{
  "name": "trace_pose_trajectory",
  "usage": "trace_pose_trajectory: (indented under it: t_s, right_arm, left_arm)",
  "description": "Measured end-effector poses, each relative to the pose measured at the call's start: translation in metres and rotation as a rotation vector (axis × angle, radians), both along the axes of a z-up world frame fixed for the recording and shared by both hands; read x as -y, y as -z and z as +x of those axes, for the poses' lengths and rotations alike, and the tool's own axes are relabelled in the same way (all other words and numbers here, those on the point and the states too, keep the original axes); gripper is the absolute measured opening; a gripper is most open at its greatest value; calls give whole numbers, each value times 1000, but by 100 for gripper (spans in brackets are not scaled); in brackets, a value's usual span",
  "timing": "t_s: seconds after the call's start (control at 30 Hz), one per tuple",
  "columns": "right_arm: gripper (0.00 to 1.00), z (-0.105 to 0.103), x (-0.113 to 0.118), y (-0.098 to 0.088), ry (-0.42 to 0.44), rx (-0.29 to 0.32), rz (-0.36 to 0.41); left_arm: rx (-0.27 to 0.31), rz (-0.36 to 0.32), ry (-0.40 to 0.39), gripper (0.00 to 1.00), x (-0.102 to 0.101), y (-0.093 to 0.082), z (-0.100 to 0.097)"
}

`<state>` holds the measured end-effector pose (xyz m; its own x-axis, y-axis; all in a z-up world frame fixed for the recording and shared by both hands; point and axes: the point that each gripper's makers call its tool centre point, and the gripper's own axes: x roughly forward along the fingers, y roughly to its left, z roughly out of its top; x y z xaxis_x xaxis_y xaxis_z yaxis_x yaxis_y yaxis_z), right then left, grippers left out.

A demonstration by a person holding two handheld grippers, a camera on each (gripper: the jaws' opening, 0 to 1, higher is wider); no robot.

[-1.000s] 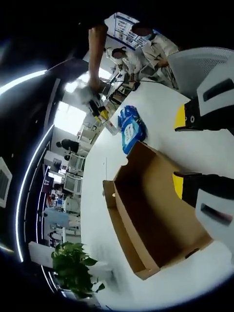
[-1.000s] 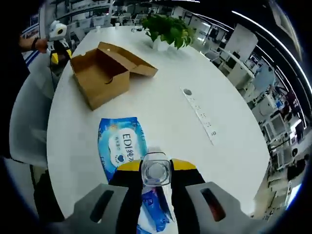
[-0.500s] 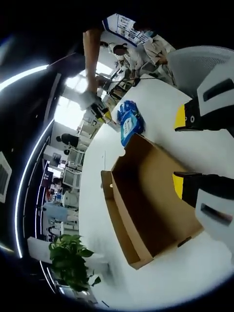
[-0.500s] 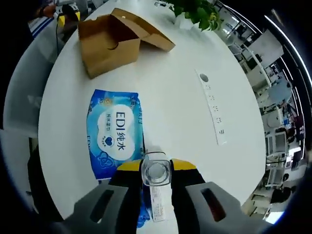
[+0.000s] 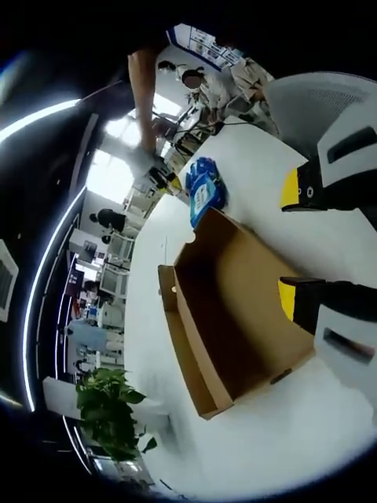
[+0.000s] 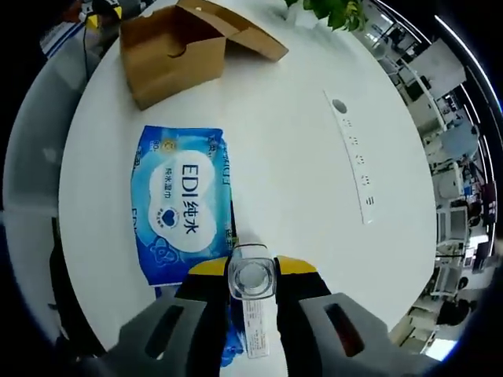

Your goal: Operate the shoe box by opening the lid, removing the specified soft item, and placing it in the target area until the item is outside and the box remains undamaged.

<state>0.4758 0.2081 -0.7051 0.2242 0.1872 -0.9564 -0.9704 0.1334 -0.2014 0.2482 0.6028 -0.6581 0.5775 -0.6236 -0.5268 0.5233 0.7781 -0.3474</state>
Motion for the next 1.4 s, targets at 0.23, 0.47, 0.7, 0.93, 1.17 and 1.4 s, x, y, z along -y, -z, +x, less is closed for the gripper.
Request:
trace_pose_trajectory:
  t_s: [0.23, 0.47, 0.7, 0.93, 1.17, 1.4]
  right_arm:
    - [19, 5, -1, 0, 12, -25, 1]
    - [19, 10, -1, 0, -10, -44, -20]
    - [21, 13, -1, 1, 5, -62, -24]
    - [24, 13, -1, 0, -3, -66, -25]
    - [24, 18, 1, -3, -2, -48, -26]
    - [25, 22, 4, -11, 7, -27, -21]
  left_arm:
    - [-6, 34, 15, 34, -4, 5, -2]
    - [-1, 35, 11, 34, -7, 2, 4]
    - [-4, 35, 17, 34, -6, 3, 5]
    - [-9, 36, 17, 34, -8, 5, 5]
    - [-7, 34, 14, 34, -9, 5, 6]
    - [-7, 28, 15, 35, -7, 5, 5]
